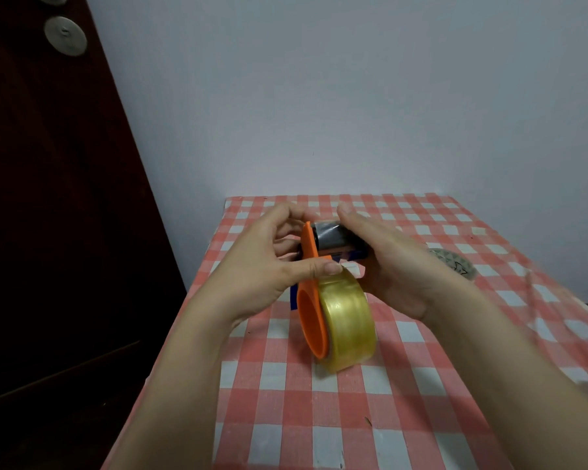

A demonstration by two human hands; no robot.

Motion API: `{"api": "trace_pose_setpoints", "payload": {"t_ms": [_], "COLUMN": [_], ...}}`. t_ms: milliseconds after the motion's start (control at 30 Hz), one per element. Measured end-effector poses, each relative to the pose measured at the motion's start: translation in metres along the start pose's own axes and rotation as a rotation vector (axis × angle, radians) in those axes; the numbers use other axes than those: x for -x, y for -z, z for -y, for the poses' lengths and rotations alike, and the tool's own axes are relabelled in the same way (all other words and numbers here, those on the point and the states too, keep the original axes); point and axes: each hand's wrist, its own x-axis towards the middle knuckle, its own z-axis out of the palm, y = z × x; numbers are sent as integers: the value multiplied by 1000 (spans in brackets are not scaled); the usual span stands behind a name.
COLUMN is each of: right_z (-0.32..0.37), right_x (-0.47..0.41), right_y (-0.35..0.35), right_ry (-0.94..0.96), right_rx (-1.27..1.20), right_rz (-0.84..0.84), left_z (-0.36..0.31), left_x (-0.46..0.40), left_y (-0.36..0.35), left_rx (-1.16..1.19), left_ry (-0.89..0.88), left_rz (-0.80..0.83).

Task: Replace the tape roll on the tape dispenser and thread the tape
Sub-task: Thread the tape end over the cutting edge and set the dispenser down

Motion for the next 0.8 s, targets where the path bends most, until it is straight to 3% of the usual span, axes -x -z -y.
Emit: {"api": "trace_pose_setpoints", "payload": {"t_ms": [200,400,733,800], "right_z": [-8,-14,-71,-76], "right_x": [-4,-6,-12,-13], "right_y": [3,7,34,32], "right_ry": [66,71,-101,-100], "right_rx": [-26,-16,-268,-228], "right_rz": [-41,52,128,152], "left_z": [1,8,24,25], "left_x": [-3,-4,-4,-4], "left_y": [-1,2,6,6], "left_rx": [-22,-29,-26,-43], "left_ry": [1,6,68,69], "left_rz": [-2,-20,-9,-5]}}
